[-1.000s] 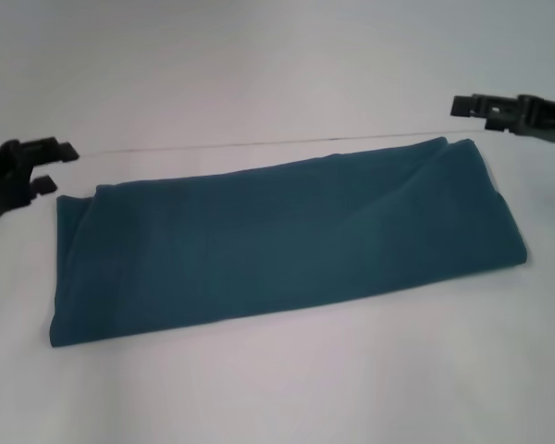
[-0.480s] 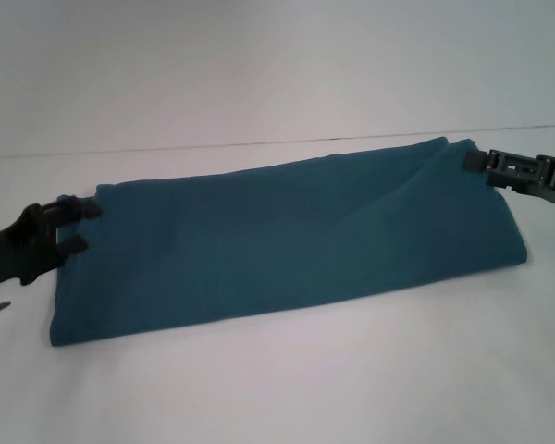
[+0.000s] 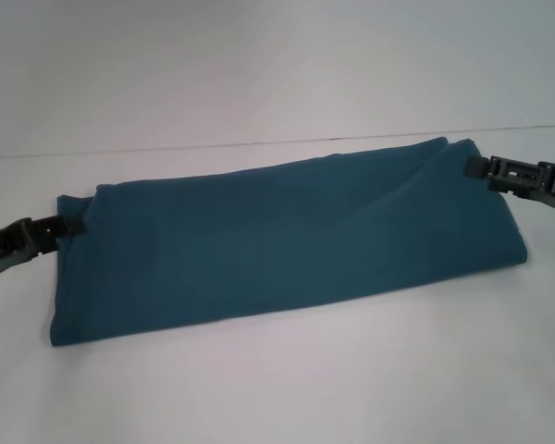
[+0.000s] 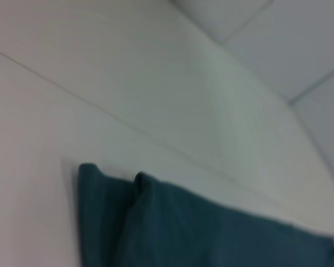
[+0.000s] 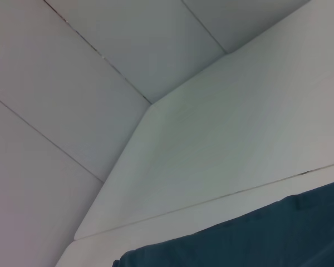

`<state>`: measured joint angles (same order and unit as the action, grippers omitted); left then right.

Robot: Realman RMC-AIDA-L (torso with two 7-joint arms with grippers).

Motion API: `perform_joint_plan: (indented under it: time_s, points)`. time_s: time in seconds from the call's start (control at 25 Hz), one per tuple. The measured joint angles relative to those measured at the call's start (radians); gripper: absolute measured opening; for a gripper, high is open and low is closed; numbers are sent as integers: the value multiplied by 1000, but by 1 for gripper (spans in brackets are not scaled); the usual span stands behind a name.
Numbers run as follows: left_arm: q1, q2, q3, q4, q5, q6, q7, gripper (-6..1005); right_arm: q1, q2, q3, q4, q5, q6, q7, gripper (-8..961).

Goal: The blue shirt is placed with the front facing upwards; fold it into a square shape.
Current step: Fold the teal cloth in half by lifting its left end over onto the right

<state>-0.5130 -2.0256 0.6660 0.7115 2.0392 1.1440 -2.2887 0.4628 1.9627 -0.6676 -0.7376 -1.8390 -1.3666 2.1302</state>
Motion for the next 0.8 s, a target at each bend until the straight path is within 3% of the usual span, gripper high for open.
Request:
perform_joint_plan:
  time_s: [0.2,0.64,0.8]
  points:
    - [-50,14,5,24,152,37,-17,626,2,-1,0,0,-1,-2,-1,927]
    - [-121,30,15,27,269,30,-186,633,-2,-1,0,6,-2,-2,-2,928]
    - [-121,28,6,36,269,22,-202,738,-1,-3,0,8,-2,3,-2,927]
